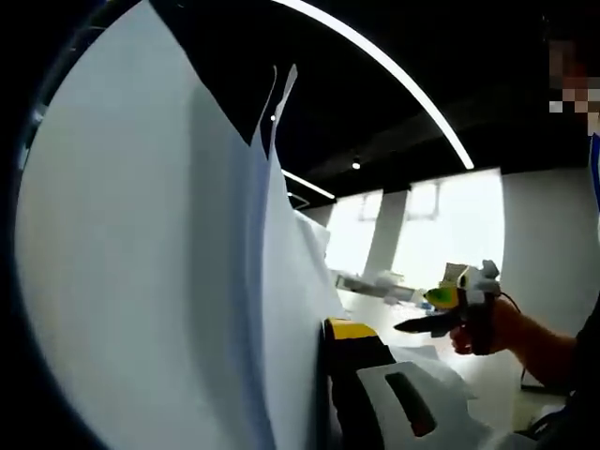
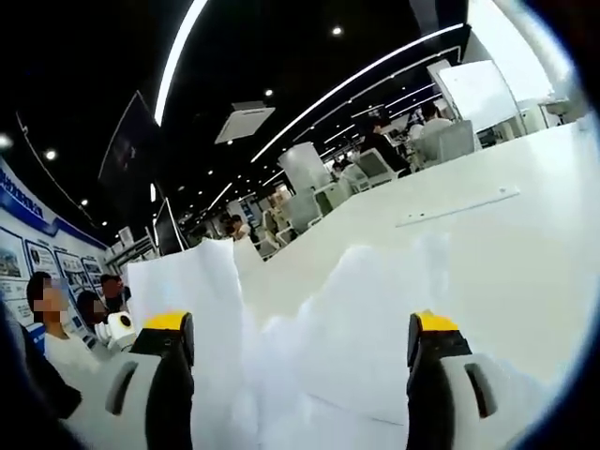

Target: Organize the stack of printing papers by aligning and flattening the scattered papers on the table

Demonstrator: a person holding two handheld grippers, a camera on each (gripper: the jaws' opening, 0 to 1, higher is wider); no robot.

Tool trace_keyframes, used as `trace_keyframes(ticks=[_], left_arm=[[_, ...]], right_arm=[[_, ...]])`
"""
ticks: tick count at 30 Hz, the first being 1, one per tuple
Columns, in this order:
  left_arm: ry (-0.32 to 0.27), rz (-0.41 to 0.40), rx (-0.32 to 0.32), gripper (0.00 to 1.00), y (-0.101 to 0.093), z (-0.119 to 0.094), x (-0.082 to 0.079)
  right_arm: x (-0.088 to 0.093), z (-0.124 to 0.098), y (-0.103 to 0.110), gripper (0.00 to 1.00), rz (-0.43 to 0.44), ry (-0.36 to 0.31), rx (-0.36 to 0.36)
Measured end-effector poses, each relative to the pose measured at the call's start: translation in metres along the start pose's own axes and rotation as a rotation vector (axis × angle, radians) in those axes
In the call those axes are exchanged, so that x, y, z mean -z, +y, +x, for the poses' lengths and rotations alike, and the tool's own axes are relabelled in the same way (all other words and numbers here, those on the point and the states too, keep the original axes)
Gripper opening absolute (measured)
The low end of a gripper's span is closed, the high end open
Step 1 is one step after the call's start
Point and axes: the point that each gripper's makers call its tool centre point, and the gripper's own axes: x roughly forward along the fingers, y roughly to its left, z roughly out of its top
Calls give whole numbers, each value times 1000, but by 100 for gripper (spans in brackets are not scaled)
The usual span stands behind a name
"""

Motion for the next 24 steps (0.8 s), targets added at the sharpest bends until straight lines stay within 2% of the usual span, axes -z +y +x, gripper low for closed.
trace_keyframes(ticks=[18,24], left_arm=[[-1,0,1,8,-1,0,0],[-1,0,1,8,-1,0,0]], right_arm=[[6,-18,-5,90,3,0,22],[11,-26,-14,90,13,1,43]])
